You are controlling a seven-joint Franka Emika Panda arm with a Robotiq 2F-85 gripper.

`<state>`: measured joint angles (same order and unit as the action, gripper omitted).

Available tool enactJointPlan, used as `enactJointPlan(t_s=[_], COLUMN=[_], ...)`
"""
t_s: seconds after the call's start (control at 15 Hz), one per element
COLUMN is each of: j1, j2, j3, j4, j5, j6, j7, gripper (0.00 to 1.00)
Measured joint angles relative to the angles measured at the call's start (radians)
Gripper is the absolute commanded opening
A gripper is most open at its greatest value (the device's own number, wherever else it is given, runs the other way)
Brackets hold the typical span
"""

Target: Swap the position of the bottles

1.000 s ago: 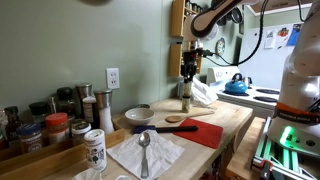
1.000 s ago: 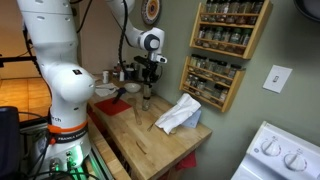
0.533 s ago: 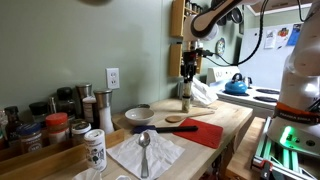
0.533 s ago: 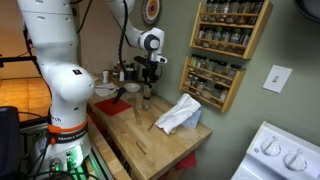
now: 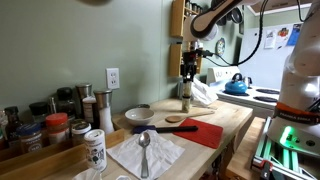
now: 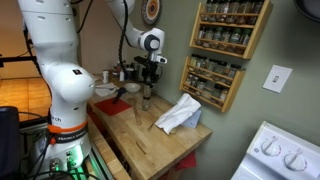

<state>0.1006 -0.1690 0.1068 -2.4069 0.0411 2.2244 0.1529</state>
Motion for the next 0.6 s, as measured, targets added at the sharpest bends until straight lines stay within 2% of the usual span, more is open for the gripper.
enactJointPlan(t_s=[0.4,0.6], j1=[0.0,0.0], j2=[-0.002,-0.029], j3=[0.0,0.0], j4=[0.008,0.031], j5=[0.0,0.001], j6=[0.0,-0.054], j7=[0.004,0.002], gripper=[1.0,1.0])
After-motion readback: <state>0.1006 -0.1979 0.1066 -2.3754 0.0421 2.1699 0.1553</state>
